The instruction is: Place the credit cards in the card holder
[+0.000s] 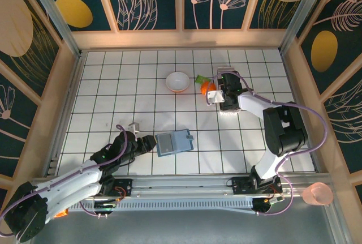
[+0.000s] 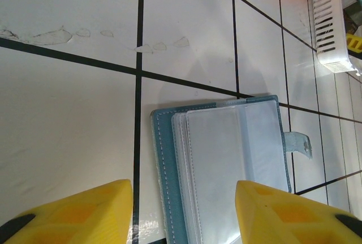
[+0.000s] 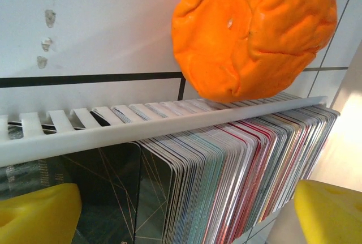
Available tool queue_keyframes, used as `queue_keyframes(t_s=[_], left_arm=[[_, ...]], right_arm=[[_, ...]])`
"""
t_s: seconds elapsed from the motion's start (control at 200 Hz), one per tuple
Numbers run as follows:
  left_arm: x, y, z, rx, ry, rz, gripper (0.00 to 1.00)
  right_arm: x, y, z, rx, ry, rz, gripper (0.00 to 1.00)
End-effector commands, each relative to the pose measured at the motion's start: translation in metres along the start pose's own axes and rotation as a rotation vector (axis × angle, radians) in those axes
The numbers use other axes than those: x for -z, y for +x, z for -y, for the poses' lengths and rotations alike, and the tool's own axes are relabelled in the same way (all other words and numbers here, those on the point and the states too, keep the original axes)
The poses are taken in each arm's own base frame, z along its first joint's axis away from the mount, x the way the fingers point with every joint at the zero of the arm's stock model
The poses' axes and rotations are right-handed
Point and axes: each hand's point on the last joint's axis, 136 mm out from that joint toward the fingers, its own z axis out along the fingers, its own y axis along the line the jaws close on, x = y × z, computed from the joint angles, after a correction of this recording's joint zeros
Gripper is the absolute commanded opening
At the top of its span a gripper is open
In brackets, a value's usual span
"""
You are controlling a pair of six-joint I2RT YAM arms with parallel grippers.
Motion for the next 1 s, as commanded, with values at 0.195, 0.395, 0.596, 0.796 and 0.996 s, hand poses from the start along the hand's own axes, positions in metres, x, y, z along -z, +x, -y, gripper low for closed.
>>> queue_keyframes(t_s=[0.195, 0.395, 0.596, 0.796, 0.996], left_arm=[[-0.002, 0.002, 0.002, 0.001, 0.018, -0.004, 0.47], [-0.002, 0.003, 0.000, 0.005, 0.021, -0.001, 0.44], [-0.003, 0.003, -0.001, 0.007, 0.021, -0.002, 0.42], [-0.002, 0.004, 0.000, 0.010, 0.024, -0.004, 0.40], [-0.001, 0.004, -0.001, 0.015, 0.029, -0.003, 0.38]], right_arm=[[0.005, 0.013, 0.023, -0.007, 0.096, -0.037, 0.78], [0.010, 0.014, 0.026, -0.022, 0.104, -0.033, 0.67], [0.012, 0.018, 0.028, -0.030, 0.107, -0.040, 0.60], [0.015, 0.018, 0.029, -0.038, 0.108, -0.038, 0.54], [0.017, 0.018, 0.026, -0.040, 0.104, -0.034, 0.42]])
